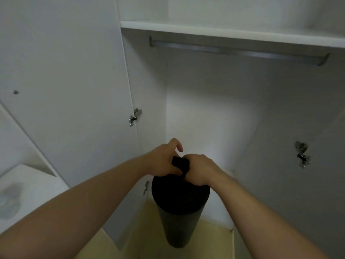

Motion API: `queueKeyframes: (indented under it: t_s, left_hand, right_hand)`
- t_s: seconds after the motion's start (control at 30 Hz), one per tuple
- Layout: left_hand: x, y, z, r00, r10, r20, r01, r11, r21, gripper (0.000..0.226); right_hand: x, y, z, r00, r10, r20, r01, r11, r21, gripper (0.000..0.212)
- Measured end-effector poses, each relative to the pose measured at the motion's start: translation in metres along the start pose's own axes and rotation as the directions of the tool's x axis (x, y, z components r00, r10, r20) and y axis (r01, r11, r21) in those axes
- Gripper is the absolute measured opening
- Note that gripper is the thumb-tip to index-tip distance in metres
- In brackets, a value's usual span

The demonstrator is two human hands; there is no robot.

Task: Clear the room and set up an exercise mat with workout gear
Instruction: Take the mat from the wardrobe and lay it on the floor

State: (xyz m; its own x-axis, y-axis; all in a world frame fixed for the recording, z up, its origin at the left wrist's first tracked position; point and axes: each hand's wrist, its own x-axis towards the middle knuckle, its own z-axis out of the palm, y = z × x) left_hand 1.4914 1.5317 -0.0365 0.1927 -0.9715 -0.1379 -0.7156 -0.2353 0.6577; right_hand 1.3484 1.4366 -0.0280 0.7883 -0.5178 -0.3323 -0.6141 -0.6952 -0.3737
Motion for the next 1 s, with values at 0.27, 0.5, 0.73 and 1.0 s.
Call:
queueKeyframes:
  t_s: [0.27, 0.5, 0.73, 1.0]
  left_hand:
    - [-0.096, -0.042, -0.005, 0.731, -0.259, -0.631, 0.273, 0.959, -0.078, 0.072]
    - [-0.165, -0.053, -0.040, -0.013, -0.163, -0.987, 0.375, 0.914, -0.155, 0.083]
    - [-0.175, -0.059, -0.086, -0.008, -0.494, -0.869, 0.212, 0.849, -0.484, 0.080]
    - [-0.165, -0.026, -0.055, -0.113, -0.347, -0.931, 0.256, 0.895, -0.365, 0.029]
  right_hand:
    - [0.004, -0.046, 0.046, 0.989, -0.125, 0.078, 0.130, 0.990, -0.053, 0.015]
    - [0.002, -0.089, 0.059, 0.960, -0.234, 0.153, 0.258, 0.952, -0.166, 0.013]
    - [-0.005, -0.105, 0.055, 0.932, -0.305, 0.194, 0.339, 0.924, -0.175, 0.017]
    - [-0.015, -0.082, 0.039, 0.934, -0.314, 0.168, 0.340, 0.928, -0.156, 0.023]
